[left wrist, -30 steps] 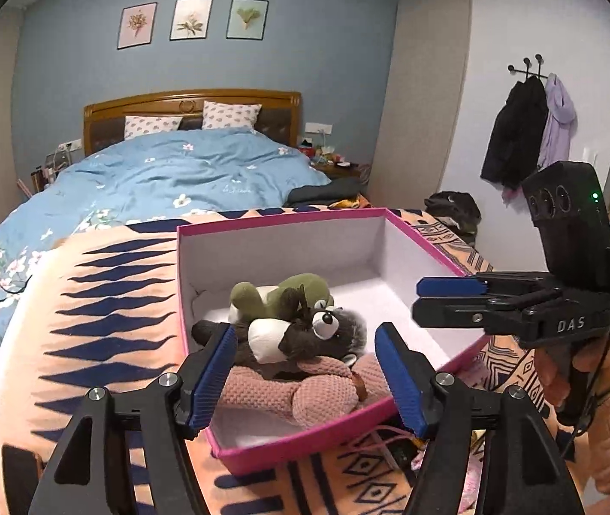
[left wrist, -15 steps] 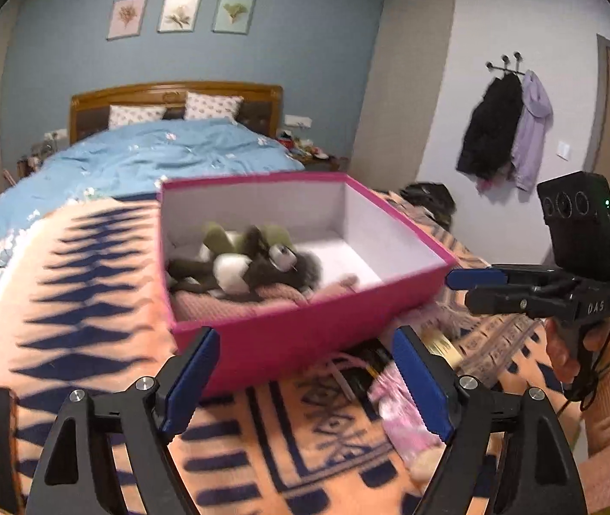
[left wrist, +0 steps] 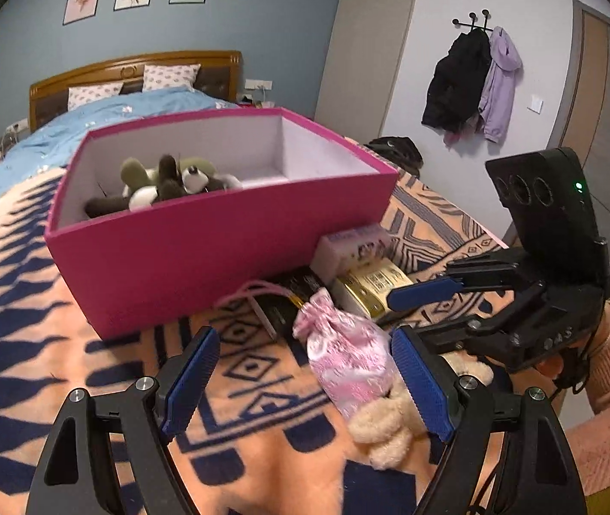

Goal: Organize objects
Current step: 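Grasp the cream bunny plush with the right gripper and release it into the box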

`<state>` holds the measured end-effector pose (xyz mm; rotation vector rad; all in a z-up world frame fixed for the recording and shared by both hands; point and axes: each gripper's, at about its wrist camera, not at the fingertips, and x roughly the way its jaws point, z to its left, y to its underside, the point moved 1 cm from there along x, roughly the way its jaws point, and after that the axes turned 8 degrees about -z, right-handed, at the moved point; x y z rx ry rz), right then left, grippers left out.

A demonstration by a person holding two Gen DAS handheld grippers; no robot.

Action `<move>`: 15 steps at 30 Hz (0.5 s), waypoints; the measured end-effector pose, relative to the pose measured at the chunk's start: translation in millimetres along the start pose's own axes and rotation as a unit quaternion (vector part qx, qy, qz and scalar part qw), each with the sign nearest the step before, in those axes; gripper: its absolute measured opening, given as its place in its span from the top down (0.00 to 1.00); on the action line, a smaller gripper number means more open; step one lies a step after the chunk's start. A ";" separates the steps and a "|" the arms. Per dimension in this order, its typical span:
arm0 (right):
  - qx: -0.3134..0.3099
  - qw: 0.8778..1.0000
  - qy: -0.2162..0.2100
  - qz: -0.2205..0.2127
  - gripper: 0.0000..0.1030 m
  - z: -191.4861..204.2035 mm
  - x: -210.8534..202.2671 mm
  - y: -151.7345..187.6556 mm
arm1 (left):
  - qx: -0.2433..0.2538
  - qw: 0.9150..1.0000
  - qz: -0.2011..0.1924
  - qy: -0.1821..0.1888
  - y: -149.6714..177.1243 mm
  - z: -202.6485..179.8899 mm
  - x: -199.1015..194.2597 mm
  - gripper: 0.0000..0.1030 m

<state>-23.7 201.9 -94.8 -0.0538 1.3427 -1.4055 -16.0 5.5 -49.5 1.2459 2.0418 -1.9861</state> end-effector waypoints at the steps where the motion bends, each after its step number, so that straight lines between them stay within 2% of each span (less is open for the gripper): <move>1: 0.001 1.000 0.001 0.002 0.44 -1.4 0.6 1.5 | 0.001 1.000 0.002 0.000 3.2 -0.6 0.1 0.18; 4: 0.006 1.000 0.001 0.010 0.47 -4.6 2.7 7.5 | 0.001 1.000 0.013 -0.002 9.9 -1.5 1.6 0.18; 15: 0.077 0.997 -0.005 0.022 0.47 -30.7 -23.3 45.0 | 0.023 0.998 0.043 0.035 26.3 -22.1 14.2 0.18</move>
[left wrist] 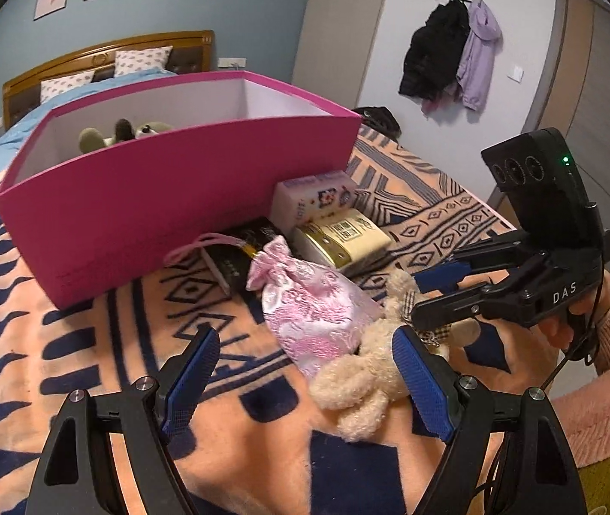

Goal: Organize objects
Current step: 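Grasp the cream bunny plush with the right gripper and release it into the box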

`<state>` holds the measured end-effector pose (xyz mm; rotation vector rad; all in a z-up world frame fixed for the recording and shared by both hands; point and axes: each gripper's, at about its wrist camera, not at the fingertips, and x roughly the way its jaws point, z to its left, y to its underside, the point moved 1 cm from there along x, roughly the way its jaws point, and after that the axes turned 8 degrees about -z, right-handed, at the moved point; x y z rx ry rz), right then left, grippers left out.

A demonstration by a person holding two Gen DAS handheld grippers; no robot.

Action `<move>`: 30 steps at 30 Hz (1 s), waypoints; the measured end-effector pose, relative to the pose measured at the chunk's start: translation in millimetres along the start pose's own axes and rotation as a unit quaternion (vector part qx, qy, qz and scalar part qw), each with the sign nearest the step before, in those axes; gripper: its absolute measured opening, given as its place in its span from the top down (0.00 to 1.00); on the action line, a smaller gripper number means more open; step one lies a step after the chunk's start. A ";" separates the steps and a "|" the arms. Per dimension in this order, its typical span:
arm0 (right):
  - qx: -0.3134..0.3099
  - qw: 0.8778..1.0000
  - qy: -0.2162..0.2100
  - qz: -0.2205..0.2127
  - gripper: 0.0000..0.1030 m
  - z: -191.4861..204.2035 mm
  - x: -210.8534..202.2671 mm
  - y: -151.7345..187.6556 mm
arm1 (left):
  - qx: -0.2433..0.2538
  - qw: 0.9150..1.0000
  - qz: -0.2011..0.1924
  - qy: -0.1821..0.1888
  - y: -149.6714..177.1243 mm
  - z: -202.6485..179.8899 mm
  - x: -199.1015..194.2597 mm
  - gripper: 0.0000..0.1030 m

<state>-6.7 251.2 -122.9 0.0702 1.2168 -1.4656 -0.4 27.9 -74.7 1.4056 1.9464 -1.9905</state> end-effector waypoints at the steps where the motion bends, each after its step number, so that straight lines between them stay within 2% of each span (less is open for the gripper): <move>1: 0.007 1.000 -0.005 0.001 0.47 -2.0 1.2 2.1 | -0.001 1.000 0.002 0.004 0.4 -0.8 1.2 0.18; 4: 0.020 1.000 -0.017 -0.001 0.48 -4.6 4.9 0.8 | -0.003 1.000 0.008 0.010 1.4 -3.2 3.7 0.18; 6: 0.024 0.999 -0.021 -0.006 0.61 -6.8 5.0 0.3 | -0.003 1.000 0.013 0.009 3.0 -4.2 4.8 0.18; 10: 0.031 0.999 -0.024 -0.023 0.75 -9.0 -3.9 -3.8 | -0.007 1.000 0.014 0.007 4.3 -3.6 1.6 0.18; 17: 0.048 0.994 -0.051 -0.089 0.77 -10.2 -32.8 -20.1 | -0.016 1.000 0.006 0.023 0.9 -5.9 -4.6 0.18; 19: 0.053 0.991 -0.047 -0.116 0.77 -8.9 -38.0 -29.1 | -0.015 0.999 0.003 0.032 -0.6 -7.9 -6.5 0.18; 24: 0.086 0.981 -0.055 -0.167 0.77 -11.8 -26.6 -47.3 | -0.035 0.998 -0.006 0.056 -10.3 -5.9 -3.0 0.20; 30: 0.121 0.981 -0.055 -0.139 0.77 -16.9 3.6 -47.2 | -0.072 0.996 -0.002 0.048 -23.6 11.5 14.4 0.36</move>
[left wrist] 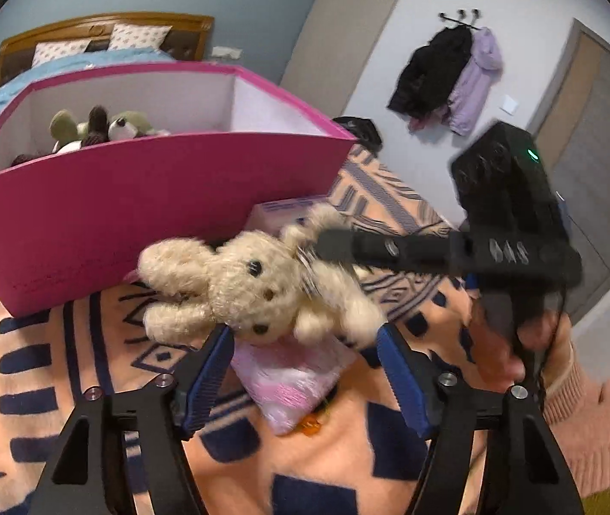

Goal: Organize objects
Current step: 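Grasp the cream bunny plush with the right gripper and release it into the box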

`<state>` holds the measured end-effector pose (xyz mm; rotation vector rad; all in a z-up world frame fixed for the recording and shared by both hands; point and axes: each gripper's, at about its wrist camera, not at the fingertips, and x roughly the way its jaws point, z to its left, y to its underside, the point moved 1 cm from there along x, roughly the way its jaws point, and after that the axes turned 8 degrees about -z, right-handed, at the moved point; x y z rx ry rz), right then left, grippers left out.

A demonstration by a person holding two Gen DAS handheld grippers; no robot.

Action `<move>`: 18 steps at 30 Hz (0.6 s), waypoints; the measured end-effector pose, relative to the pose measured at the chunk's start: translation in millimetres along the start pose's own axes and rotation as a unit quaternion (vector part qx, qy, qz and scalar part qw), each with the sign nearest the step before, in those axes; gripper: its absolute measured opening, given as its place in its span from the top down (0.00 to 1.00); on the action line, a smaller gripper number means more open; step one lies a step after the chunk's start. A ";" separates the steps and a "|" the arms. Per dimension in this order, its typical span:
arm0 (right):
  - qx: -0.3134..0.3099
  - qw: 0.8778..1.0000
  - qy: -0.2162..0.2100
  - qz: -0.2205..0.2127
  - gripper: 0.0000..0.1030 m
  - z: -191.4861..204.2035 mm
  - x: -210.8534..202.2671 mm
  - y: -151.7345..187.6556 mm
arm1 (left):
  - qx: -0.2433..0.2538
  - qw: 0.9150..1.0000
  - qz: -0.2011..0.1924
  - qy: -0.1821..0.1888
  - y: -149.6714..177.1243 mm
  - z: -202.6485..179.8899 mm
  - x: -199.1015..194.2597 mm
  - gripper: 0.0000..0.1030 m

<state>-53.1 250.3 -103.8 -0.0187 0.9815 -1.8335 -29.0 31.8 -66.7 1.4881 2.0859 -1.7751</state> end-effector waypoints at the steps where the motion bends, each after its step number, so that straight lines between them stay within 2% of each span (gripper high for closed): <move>1: -0.002 1.000 0.006 0.004 0.77 -0.3 2.0 2.6 | -0.001 1.000 -0.001 -0.010 -1.5 3.0 1.5 0.40; 3: -0.010 1.000 0.015 0.013 0.77 0.0 2.8 5.8 | -0.004 1.000 0.001 -0.020 -4.5 7.2 3.4 0.52; 7: -0.047 0.998 0.025 0.031 0.76 9.5 -1.0 8.1 | -0.005 1.000 0.003 -0.019 -6.8 10.7 6.8 0.54; 10: -0.107 0.991 0.048 0.058 0.73 23.1 0.5 7.6 | 0.000 1.000 0.005 -0.020 -7.2 10.9 8.8 0.54; 11: -0.131 0.988 0.058 0.061 0.69 28.7 0.8 5.2 | 0.001 1.000 0.006 -0.020 -8.7 12.0 10.6 0.54; 12: -0.151 0.984 0.067 0.061 0.59 35.1 0.7 1.3 | 0.002 1.000 0.008 -0.020 -9.3 12.2 12.3 0.54; 14: -0.187 0.978 0.077 0.058 0.47 44.2 4.4 -7.7 | 0.002 1.000 0.009 -0.020 -11.0 12.0 14.0 0.54; 18: -0.217 0.971 0.043 0.094 0.47 55.3 27.1 -20.4 | 0.003 1.000 0.009 -0.020 -14.1 12.1 16.3 0.54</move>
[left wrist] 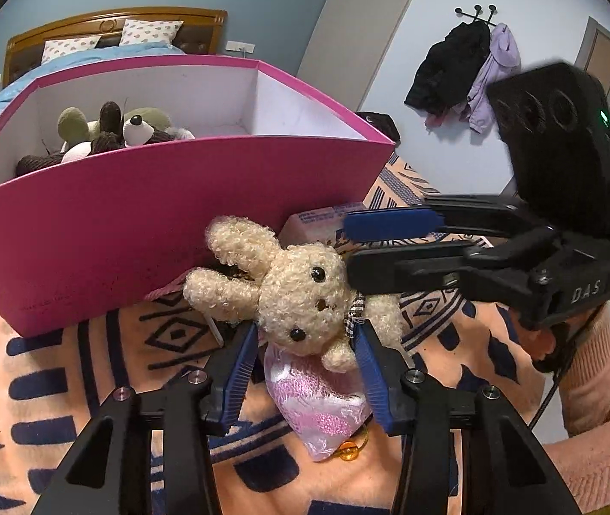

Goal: Organize objects
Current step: 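Grasp the cream bunny plush with the right gripper and release it into the box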

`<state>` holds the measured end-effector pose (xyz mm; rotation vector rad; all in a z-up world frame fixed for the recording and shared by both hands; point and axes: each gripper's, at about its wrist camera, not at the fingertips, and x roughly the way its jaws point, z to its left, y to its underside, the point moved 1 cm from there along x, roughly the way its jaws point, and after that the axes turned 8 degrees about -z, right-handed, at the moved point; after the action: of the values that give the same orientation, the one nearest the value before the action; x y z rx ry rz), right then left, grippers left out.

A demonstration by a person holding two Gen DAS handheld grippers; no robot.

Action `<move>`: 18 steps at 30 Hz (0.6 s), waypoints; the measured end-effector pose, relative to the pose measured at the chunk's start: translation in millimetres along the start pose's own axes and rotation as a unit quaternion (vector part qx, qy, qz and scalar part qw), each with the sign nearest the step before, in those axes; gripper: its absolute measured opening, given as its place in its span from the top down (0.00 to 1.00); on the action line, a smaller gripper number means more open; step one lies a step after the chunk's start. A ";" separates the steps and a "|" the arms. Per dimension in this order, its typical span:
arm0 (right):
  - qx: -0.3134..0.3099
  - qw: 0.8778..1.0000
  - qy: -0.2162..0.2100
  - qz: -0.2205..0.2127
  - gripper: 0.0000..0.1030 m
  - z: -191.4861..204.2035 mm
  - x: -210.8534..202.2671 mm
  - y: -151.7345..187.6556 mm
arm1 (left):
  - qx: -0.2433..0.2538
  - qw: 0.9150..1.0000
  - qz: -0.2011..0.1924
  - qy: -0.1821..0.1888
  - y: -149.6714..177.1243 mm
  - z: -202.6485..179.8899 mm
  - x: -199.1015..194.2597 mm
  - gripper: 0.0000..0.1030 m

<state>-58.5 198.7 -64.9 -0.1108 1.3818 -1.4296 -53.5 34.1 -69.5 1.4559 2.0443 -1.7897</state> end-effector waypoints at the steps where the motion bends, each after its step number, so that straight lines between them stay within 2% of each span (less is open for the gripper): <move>1: -0.007 1.000 -0.013 0.014 0.47 1.4 9.1 -4.3 | 0.001 1.000 0.000 -0.001 -0.8 0.0 0.3 0.54; 5: -0.025 0.997 -0.032 0.059 0.48 6.4 38.0 -5.4 | 0.002 1.000 0.001 0.000 -1.4 1.9 1.4 0.54; 7: -0.030 0.996 -0.036 0.076 0.60 6.2 48.0 -4.1 | 0.002 1.000 0.002 -0.003 -1.6 2.7 2.3 0.54; 9: -0.036 0.995 -0.040 0.079 0.62 8.9 49.6 -2.4 | -0.003 1.000 0.002 0.001 -1.7 4.6 2.5 0.53; 14: -0.041 0.997 -0.033 0.051 0.65 15.5 33.2 -1.7 | 0.003 1.000 -0.006 0.003 -4.9 -2.1 -5.1 0.52; 18: -0.040 0.998 -0.043 0.004 0.66 24.3 1.8 -10.3 | 0.028 0.999 -0.026 0.023 -24.6 -18.5 -17.6 0.52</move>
<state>-48.7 178.8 -50.5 -0.2171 1.3670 -1.3482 -50.6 41.3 -34.9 1.4838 2.0894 -1.8651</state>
